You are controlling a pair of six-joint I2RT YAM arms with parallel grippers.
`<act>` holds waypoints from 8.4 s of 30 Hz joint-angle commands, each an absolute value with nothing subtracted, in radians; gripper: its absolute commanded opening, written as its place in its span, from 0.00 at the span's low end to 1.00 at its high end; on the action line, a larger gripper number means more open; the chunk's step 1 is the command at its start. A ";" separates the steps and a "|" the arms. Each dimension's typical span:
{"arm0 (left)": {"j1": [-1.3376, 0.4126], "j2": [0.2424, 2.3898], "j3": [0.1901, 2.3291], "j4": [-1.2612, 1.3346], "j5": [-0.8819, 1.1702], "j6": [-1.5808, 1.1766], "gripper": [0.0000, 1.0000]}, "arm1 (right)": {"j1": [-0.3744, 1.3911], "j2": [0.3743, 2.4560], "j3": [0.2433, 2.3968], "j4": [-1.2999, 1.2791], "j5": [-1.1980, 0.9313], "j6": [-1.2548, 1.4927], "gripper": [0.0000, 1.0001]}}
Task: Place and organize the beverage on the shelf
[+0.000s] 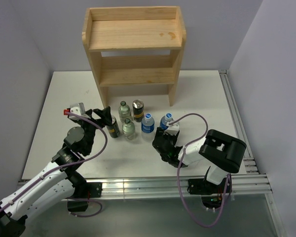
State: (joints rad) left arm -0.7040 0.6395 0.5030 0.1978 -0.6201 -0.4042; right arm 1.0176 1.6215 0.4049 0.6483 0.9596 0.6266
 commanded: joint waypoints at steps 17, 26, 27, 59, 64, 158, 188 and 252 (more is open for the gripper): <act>-0.709 0.657 0.495 0.241 -0.640 -0.384 0.99 | 1.071 1.324 0.526 0.200 1.147 0.693 0.00; -0.707 0.641 0.495 0.236 -0.644 -0.387 0.99 | 1.075 1.074 0.758 -0.014 1.063 0.470 0.00; -0.707 0.640 0.497 0.235 -0.644 -0.385 0.99 | 1.075 1.065 0.815 -0.026 1.045 0.425 0.00; -0.707 0.603 0.483 0.236 -0.661 -0.373 0.99 | 0.815 1.509 1.989 -0.216 0.736 -0.186 0.00; -0.707 0.606 0.485 0.235 -0.658 -0.373 0.99 | 0.766 1.586 2.123 -0.271 0.668 -0.138 0.00; -0.707 0.635 0.489 0.227 -0.712 -0.353 0.99 | 0.492 1.757 2.082 -0.276 0.497 0.121 0.89; -0.707 0.617 0.482 0.216 -0.700 -0.367 0.99 | 0.891 1.106 1.188 -0.273 0.718 0.400 0.96; -0.707 0.650 0.463 0.239 -0.689 -0.359 0.99 | 1.017 1.687 0.598 0.590 0.749 0.552 0.94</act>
State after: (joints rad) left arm -0.7040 0.6456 0.4618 0.1989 -0.6968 -0.3618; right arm 1.0290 1.6573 0.6254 0.5262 0.7128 0.5480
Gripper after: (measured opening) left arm 0.994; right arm 0.956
